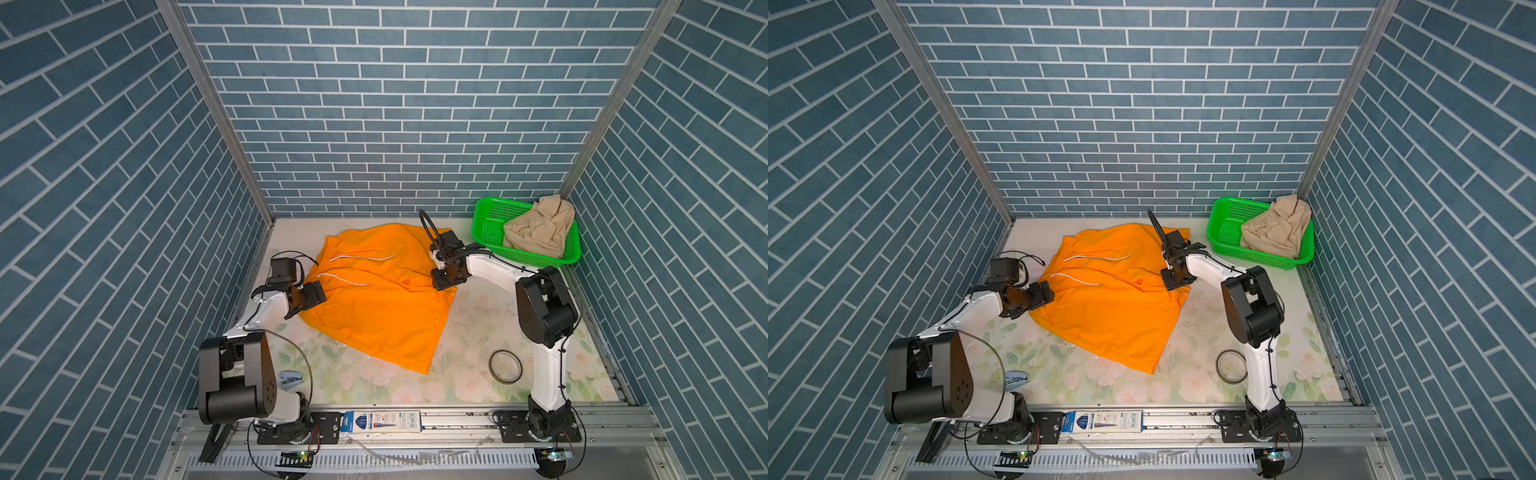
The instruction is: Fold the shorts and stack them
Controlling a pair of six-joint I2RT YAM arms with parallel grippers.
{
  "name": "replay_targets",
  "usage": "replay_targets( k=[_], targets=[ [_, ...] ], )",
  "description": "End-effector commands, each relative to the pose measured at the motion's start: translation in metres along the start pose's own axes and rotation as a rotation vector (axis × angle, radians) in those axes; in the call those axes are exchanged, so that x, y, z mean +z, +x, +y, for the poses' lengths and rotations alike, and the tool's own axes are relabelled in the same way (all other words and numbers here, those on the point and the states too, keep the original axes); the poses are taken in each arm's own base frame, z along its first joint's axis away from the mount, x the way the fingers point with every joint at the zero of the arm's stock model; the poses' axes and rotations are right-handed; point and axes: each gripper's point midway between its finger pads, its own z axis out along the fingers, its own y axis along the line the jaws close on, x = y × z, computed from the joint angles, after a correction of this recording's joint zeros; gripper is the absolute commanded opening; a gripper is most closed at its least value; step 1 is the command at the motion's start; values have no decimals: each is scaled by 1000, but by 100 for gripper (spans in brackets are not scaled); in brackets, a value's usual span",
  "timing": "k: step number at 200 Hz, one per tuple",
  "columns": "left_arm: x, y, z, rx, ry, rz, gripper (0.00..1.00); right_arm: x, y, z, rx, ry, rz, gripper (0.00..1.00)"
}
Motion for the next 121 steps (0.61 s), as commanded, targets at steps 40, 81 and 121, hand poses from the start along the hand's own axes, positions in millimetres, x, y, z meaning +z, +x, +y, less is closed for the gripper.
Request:
replay_targets(
  k=[40, 81, 121],
  targets=[
    [-46, -17, 3, -62, -17, -147, 100, -88, 78, 20, 248, -81, -50, 55],
    [-52, -12, 23, -148, -25, -231, 100, -83, 157, 107, 181, -184, 40, 57],
    [-45, 9, 35, -217, 0, -172, 100, -63, 200, 144, 122, -110, 101, 58]
  ],
)
